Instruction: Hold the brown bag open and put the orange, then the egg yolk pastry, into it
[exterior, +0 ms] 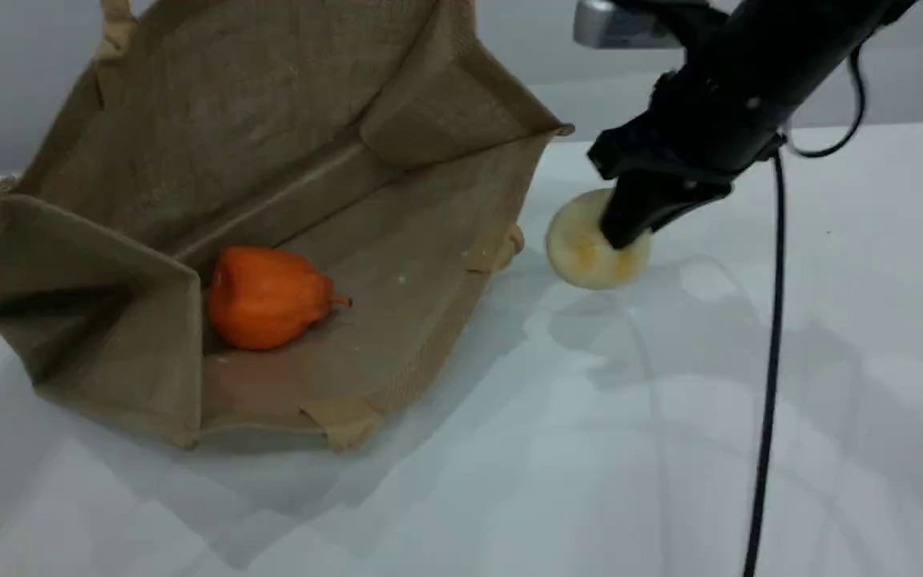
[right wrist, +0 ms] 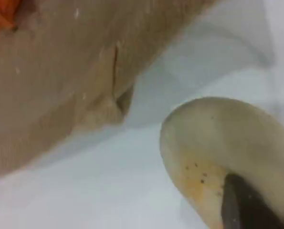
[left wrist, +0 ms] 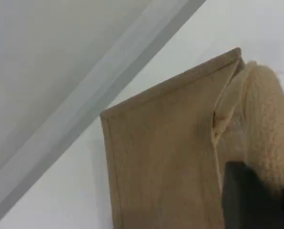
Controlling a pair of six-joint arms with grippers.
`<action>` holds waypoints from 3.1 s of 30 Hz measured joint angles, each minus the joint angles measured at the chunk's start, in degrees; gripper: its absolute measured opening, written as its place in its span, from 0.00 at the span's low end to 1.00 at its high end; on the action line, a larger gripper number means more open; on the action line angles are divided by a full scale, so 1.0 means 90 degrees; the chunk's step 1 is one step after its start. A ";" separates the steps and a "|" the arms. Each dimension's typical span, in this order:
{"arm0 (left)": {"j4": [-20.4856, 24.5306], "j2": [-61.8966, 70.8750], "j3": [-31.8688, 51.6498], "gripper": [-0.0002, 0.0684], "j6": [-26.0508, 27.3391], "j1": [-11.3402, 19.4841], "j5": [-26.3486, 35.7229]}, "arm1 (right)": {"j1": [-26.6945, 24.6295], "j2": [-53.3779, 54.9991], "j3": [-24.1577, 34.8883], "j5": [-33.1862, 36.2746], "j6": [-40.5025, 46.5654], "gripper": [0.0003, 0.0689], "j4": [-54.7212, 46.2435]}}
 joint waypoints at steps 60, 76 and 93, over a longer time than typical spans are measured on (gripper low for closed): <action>-0.1322 0.0000 0.0000 0.13 0.0000 0.0000 -0.0011 | 0.1764 0.0820 -0.0733 -0.1162 -0.5601 0.09 0.6351; -0.1322 0.0000 0.0000 0.13 0.0000 0.0000 0.0006 | 0.1762 0.0725 -0.0811 -0.0650 -0.5401 0.82 0.6026; -0.1322 0.0000 0.0000 0.13 0.0000 0.0000 0.0006 | 0.0868 -0.0880 -0.0793 0.0439 -0.2485 0.81 0.2719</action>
